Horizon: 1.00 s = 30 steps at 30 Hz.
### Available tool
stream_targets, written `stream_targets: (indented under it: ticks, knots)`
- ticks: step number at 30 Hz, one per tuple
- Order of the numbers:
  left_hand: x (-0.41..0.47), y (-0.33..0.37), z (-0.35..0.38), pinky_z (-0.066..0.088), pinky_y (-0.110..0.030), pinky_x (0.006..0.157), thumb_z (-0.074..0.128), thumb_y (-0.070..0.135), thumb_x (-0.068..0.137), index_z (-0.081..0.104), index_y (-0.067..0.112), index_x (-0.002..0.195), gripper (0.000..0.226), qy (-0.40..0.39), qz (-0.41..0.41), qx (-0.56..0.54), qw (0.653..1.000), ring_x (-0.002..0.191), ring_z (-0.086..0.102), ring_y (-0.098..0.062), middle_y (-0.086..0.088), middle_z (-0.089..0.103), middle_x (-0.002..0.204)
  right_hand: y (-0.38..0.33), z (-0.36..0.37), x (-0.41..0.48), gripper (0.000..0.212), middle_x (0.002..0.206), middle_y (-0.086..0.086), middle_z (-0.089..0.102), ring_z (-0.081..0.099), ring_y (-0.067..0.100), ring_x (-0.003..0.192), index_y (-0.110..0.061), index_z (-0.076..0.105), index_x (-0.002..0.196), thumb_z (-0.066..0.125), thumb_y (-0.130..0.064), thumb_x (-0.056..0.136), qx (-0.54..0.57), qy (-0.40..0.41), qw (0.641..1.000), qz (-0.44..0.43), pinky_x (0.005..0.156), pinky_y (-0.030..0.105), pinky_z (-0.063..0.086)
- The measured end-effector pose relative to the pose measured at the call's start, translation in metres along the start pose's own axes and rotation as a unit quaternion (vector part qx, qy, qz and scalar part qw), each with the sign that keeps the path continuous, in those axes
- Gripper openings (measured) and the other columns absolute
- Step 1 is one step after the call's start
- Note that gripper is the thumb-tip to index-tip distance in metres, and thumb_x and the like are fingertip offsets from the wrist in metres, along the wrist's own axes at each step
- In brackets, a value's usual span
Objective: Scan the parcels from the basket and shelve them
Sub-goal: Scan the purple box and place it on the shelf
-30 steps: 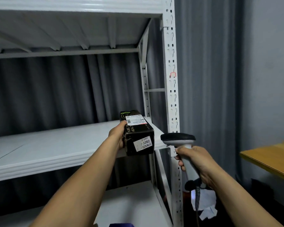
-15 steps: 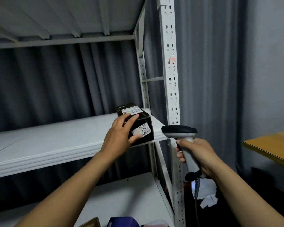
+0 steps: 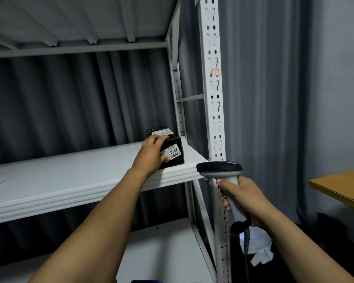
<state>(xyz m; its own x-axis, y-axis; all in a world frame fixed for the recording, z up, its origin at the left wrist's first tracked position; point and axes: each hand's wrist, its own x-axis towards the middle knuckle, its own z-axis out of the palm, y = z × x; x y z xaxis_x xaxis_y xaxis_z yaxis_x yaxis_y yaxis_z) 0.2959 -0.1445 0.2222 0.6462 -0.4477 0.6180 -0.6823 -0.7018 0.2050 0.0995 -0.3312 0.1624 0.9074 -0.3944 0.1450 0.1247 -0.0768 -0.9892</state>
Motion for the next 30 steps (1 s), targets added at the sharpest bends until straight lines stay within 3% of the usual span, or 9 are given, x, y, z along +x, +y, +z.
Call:
stream_targets:
  ticks: [8, 13, 19, 26, 30]
  knots:
    - [-0.035, 0.013, -0.021, 0.030, -0.039, 0.112, 0.069, 0.025, 0.087, 0.027, 0.024, 0.151, 0.077, -0.028, -0.022, 0.093, 0.995, 0.144, 0.020, -0.026, -0.008, 0.024, 0.156, -0.004, 0.002, -0.038, 0.017, 0.067, 0.015, 0.059, 0.053, 0.020, 0.049, -0.001, 0.061, 0.088, 0.066, -0.017, 0.091, 0.007, 0.007, 1.000, 0.005, 0.047, 0.028, 0.048]
    - [-0.123, 0.033, -0.037, 0.030, -0.038, 0.111, 0.064, 0.031, 0.090, 0.034, 0.023, 0.148, 0.066, -0.059, -0.027, 0.065, 0.996, 0.141, 0.025, -0.028, -0.010, 0.028, 0.154, -0.001, 0.004, -0.098, 0.019, 0.059, 0.010, 0.057, 0.053, 0.017, 0.044, -0.006, 0.059, 0.075, 0.072, -0.016, 0.085, -0.103, -0.004, 0.995, -0.009, 0.046, 0.026, 0.047]
    - [-0.260, 0.027, -0.018, 0.030, -0.035, 0.112, 0.064, 0.035, 0.090, 0.044, 0.018, 0.142, 0.058, -0.153, -0.103, 0.025, 0.983, 0.136, 0.035, -0.031, -0.012, 0.036, 0.148, 0.037, 0.022, -0.174, 0.016, 0.054, 0.002, 0.059, 0.052, 0.012, 0.038, -0.005, 0.064, 0.079, 0.074, -0.018, 0.081, -0.212, 0.002, 0.977, 0.007, 0.038, 0.016, 0.040]
    - [-0.409, 0.007, 0.015, 0.038, -0.036, 0.106, 0.064, 0.053, 0.083, 0.038, 0.021, 0.145, 0.075, -0.262, -0.302, 0.003, 0.917, 0.127, 0.044, -0.034, -0.017, 0.045, 0.139, 0.092, 0.039, -0.231, 0.012, 0.074, 0.001, 0.070, 0.062, 0.009, 0.063, -0.019, 0.068, 0.080, 0.076, -0.027, 0.078, -0.247, 0.001, 0.968, 0.051, 0.047, 0.016, 0.042]
    - [-0.439, -0.010, 0.019, 0.043, -0.037, 0.103, 0.071, 0.066, 0.066, 0.033, 0.023, 0.141, 0.094, -0.351, -0.371, -0.075, 0.857, 0.121, 0.051, -0.028, -0.009, 0.050, 0.137, 0.112, 0.049, -0.247, 0.018, 0.061, 0.001, 0.066, 0.066, 0.021, 0.058, -0.019, 0.062, 0.066, 0.076, -0.025, 0.077, -0.249, -0.010, 0.966, 0.070, 0.058, 0.031, 0.052]
